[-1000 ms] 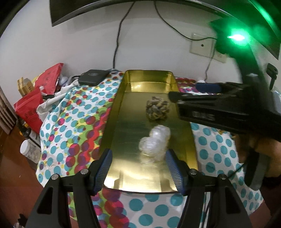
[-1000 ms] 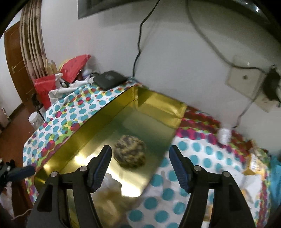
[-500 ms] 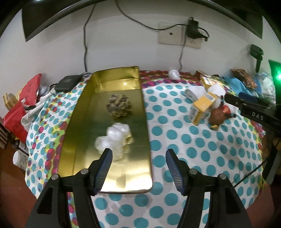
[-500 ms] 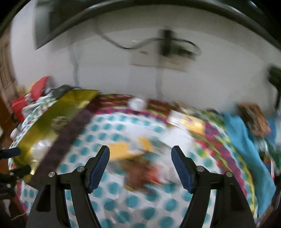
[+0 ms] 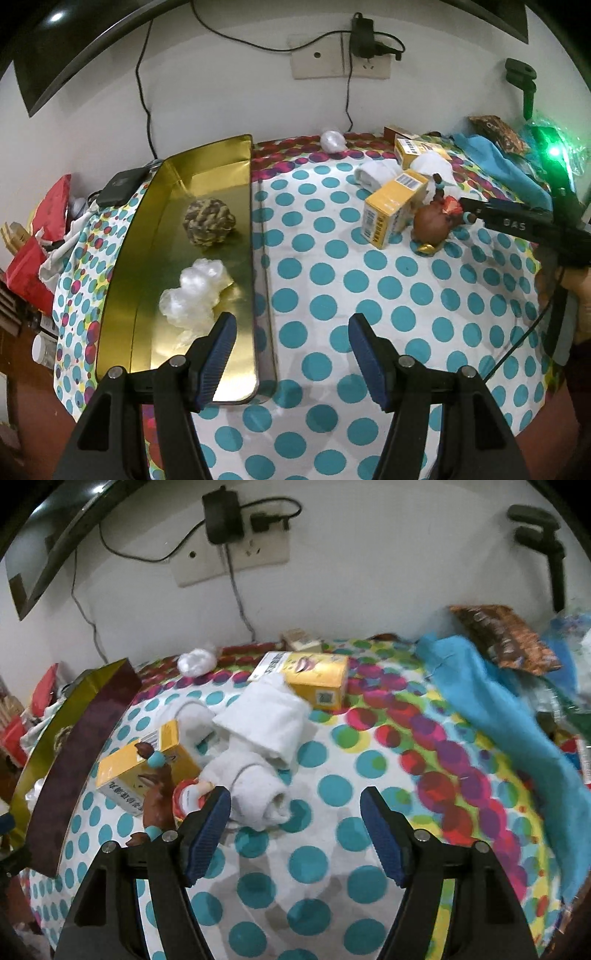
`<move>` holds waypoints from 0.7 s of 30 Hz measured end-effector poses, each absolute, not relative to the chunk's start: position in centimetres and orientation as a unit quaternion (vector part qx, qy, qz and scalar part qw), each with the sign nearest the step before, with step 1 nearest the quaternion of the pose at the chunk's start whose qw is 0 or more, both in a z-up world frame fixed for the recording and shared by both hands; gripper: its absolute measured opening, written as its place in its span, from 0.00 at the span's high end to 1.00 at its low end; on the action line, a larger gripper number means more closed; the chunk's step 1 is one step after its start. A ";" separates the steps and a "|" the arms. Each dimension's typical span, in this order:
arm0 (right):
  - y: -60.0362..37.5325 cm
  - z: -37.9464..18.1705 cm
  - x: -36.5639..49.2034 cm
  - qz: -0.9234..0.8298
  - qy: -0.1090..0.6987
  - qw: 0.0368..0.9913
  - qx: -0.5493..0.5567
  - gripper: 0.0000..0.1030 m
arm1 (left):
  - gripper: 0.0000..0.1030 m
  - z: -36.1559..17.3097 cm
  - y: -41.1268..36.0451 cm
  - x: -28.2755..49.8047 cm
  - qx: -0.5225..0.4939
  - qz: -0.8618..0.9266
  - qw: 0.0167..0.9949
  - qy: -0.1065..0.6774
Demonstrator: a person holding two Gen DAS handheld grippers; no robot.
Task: Organize objects
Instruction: 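Move the right tool to the rolled white sock and grasp it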
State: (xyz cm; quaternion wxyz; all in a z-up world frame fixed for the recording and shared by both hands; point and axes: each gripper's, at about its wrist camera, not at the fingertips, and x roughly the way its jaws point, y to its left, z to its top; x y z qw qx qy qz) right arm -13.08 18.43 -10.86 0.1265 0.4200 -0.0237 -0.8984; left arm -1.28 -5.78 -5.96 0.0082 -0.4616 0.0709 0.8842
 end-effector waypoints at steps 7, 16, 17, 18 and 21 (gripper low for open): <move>17.7 -11.9 -14.1 -0.882 -0.074 0.175 0.431 0.32 | 0.37 -6.4 -4.6 -1.9 -0.461 0.884 0.010 0.074; 16.0 -12.5 -14.1 -0.875 -0.070 0.217 0.428 0.59 | 0.37 -8.0 -3.7 -3.0 -0.474 0.877 0.002 0.078; 16.0 -12.4 -14.2 -0.875 -0.069 0.217 0.427 0.63 | 0.37 -8.2 -3.6 -3.1 -0.474 0.877 0.002 0.078; 15.9 -12.4 -14.2 -0.875 -0.069 0.217 0.428 0.70 | 0.37 -8.4 -3.6 -3.3 -0.476 0.876 0.003 0.077; 15.6 -12.2 -14.0 -0.879 -0.056 0.208 0.425 0.77 | 0.37 -8.6 -3.4 -3.7 -0.475 0.877 0.005 0.075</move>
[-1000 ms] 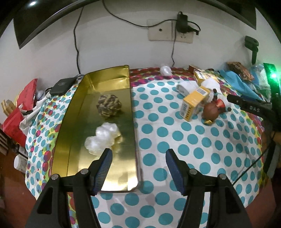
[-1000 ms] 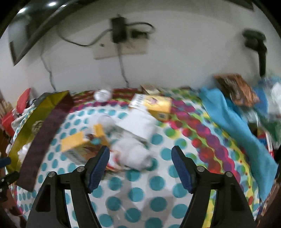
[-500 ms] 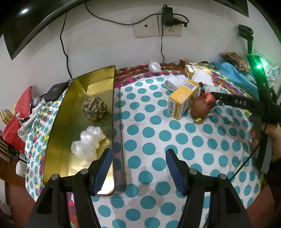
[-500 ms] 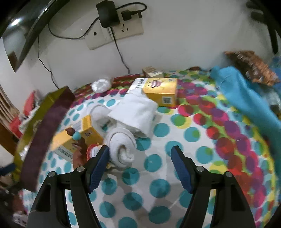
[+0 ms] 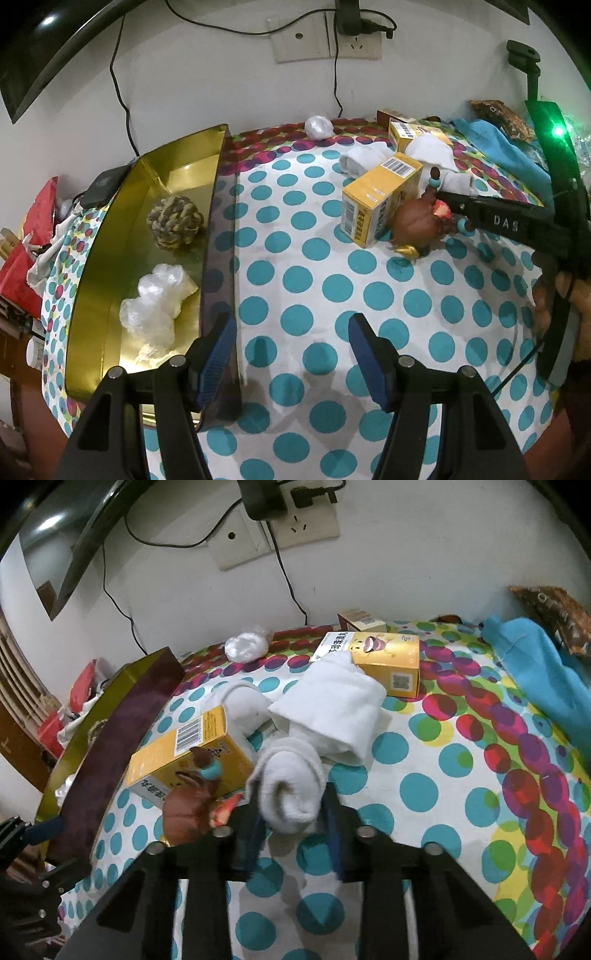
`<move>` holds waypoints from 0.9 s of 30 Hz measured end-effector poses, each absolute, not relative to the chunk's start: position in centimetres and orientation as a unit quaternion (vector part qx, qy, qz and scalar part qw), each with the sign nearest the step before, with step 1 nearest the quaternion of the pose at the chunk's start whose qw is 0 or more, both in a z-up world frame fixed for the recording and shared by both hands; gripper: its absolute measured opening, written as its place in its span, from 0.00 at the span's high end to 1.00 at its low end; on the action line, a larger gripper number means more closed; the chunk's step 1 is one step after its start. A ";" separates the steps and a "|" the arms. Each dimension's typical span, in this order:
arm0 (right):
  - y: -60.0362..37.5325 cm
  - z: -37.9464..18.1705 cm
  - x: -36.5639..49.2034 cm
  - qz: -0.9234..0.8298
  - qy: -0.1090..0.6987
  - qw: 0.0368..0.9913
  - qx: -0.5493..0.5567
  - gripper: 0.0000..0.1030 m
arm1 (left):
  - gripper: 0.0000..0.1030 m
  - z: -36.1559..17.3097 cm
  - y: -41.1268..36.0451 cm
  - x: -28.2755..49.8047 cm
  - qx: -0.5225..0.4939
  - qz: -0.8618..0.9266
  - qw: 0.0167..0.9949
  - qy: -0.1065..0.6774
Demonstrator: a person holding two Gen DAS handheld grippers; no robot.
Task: Organize objects
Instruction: 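Move the right tool to the rolled white sock and grasp it, then grasp the yellow medicine box with the left tool and lift it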
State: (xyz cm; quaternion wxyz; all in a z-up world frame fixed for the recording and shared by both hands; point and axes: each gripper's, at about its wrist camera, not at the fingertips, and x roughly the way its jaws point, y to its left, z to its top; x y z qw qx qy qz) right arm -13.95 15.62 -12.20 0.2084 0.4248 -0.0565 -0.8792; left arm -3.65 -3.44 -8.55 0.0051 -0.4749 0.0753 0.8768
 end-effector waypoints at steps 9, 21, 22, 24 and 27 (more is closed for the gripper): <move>15.0 -11.7 -13.2 -0.900 -0.010 0.152 0.408 0.78 | 0.37 -8.6 -3.0 -5.5 -0.465 0.881 0.054 0.070; 15.0 -11.9 -13.4 -0.898 -0.012 0.138 0.418 0.78 | 0.31 -8.0 -1.5 -8.9 -0.453 0.870 0.154 0.116; 15.0 -11.9 -13.5 -0.898 -0.013 0.139 0.418 0.78 | 0.30 -7.9 -1.3 -9.3 -0.450 0.870 0.159 0.124; 14.9 -12.0 -13.5 -0.898 -0.012 0.138 0.419 0.78 | 0.30 -8.1 -0.8 -10.2 -0.457 0.863 0.165 0.138; 14.6 -12.1 -13.5 -0.896 -0.009 0.137 0.422 0.78 | 0.29 -8.3 -0.2 -11.0 -0.461 0.854 0.189 0.151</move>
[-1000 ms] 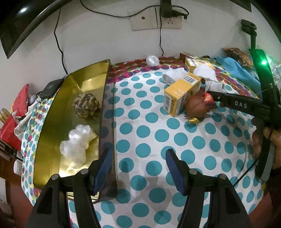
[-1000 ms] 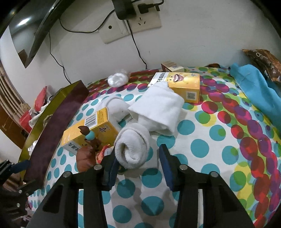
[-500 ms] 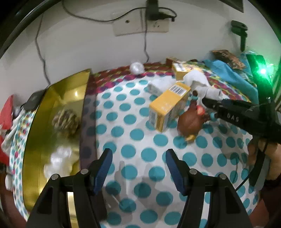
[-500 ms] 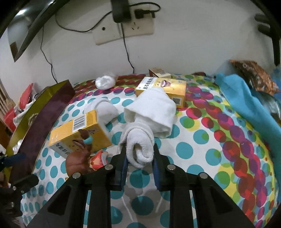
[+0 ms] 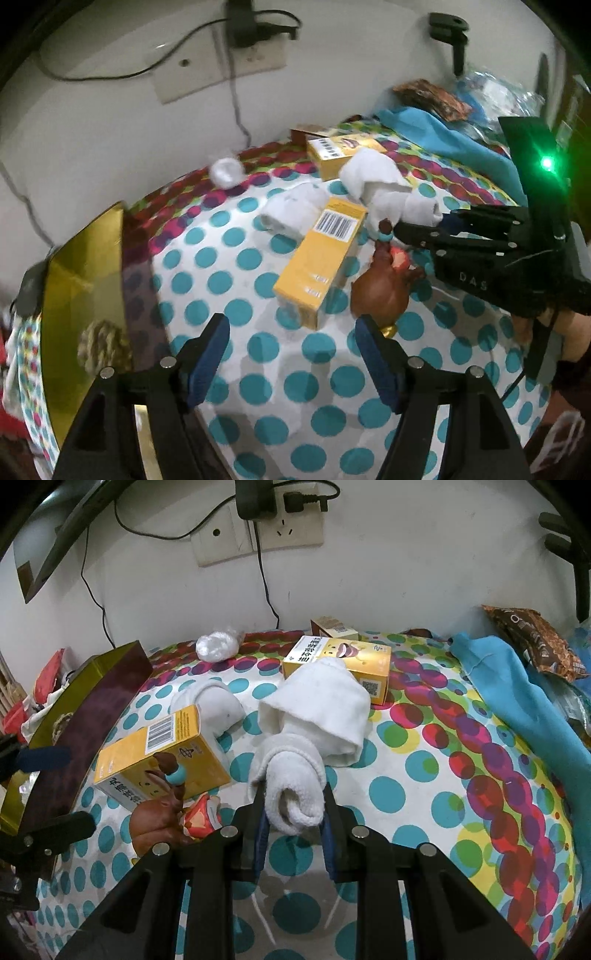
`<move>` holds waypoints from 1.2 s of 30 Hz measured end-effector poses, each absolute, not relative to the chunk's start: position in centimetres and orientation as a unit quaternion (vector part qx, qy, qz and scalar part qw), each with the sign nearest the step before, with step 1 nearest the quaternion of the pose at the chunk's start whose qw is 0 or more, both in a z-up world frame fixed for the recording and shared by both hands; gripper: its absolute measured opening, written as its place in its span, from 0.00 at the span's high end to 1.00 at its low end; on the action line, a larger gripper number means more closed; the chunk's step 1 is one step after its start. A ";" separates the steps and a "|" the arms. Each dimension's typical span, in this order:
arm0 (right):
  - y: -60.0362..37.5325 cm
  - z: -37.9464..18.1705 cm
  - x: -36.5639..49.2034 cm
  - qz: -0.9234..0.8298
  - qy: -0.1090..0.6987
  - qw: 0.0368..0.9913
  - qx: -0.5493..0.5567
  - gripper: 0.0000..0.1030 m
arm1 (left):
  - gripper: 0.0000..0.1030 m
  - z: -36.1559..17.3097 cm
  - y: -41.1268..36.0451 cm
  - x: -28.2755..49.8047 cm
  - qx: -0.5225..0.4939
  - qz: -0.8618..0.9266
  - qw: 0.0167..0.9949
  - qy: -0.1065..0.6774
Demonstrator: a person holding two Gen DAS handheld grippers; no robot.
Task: Organize objects
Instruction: 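Grasp the yellow medicine box with the left tool and lift it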
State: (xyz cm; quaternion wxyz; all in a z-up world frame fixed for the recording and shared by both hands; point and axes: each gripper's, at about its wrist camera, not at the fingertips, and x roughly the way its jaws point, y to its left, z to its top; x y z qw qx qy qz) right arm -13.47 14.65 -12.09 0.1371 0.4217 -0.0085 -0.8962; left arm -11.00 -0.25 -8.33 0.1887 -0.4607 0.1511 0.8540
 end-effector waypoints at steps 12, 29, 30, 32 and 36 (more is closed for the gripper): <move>14.3 -12.1 -13.4 -0.897 -0.007 0.134 0.421 0.78 | 0.29 -10.8 1.4 -13.3 -0.491 0.822 0.209 0.198; 13.9 -12.5 -13.5 -0.893 -0.018 0.137 0.428 0.77 | 0.54 -11.0 1.8 -14.1 -0.493 0.828 0.207 0.169; 13.9 -12.5 -13.5 -0.893 -0.019 0.137 0.428 0.77 | 0.62 -11.1 2.0 -14.1 -0.494 0.826 0.208 0.173; 13.8 -12.5 -13.5 -0.893 -0.018 0.137 0.428 0.77 | 0.62 -11.1 2.4 -14.0 -0.490 0.827 0.209 0.179; 13.7 -12.5 -13.5 -0.893 -0.017 0.137 0.428 0.76 | 0.64 -11.1 2.4 -14.1 -0.488 0.831 0.208 0.168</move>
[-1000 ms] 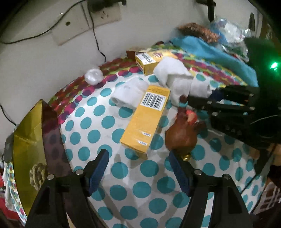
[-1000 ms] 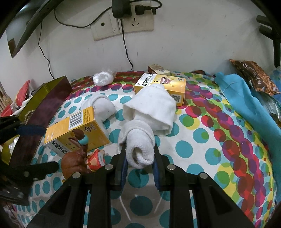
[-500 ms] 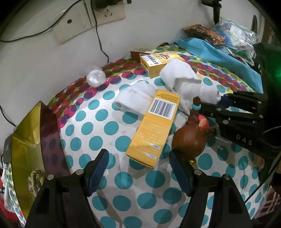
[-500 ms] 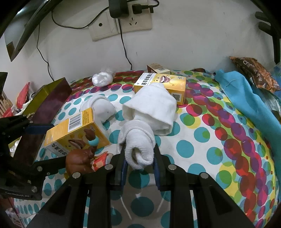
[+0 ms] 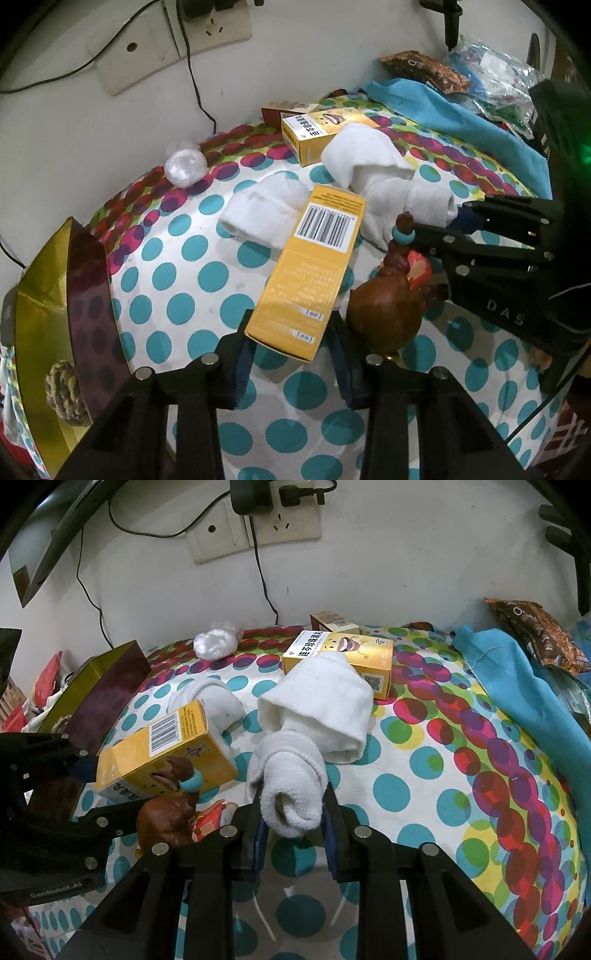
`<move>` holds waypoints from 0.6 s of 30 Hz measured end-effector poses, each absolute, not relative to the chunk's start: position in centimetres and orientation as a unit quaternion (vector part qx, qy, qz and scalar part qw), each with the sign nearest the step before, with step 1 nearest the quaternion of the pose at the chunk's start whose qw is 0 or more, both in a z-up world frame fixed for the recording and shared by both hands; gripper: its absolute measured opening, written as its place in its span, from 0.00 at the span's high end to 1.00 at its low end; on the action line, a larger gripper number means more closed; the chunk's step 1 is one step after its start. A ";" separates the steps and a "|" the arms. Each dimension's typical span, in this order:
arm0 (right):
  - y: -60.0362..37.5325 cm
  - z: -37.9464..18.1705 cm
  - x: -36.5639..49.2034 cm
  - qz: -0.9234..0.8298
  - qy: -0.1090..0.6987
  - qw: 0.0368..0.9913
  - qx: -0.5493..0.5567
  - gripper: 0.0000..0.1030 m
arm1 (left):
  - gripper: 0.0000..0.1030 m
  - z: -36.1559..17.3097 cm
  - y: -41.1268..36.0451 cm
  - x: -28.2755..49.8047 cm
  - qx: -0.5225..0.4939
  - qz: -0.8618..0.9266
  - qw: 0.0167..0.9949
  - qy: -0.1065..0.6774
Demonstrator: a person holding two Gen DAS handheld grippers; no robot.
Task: Organize objects
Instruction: 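Grasp the yellow medicine box with the left tool and lift it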
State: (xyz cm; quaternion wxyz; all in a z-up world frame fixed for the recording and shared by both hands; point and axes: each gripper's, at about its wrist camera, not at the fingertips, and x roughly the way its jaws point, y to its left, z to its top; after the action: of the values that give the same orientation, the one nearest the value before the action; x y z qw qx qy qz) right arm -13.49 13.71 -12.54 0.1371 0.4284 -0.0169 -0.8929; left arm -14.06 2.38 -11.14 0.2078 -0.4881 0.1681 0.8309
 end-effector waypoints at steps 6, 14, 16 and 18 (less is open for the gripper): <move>13.5 -12.5 -13.5 -0.893 -0.016 0.137 0.429 0.76 | 0.64 -11.2 2.1 -14.0 -0.486 0.838 0.198 0.150; 13.3 -12.5 -13.5 -0.893 -0.016 0.137 0.429 0.77 | 0.64 -11.2 1.6 -13.3 -0.488 0.849 0.169 0.113; 13.2 -12.5 -13.5 -0.893 -0.015 0.136 0.429 0.76 | 0.64 -11.2 1.7 -12.9 -0.486 0.853 0.156 0.110; 13.1 -12.5 -13.5 -0.893 -0.014 0.135 0.429 0.76 | 0.64 -11.1 1.6 -12.5 -0.482 0.857 0.148 0.106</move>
State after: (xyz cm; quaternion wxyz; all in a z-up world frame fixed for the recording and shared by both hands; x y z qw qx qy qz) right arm -13.50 13.13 -12.54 0.1354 0.4290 -0.0138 -0.8930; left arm -12.51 1.65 -11.13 0.1481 -0.4823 0.1060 0.8569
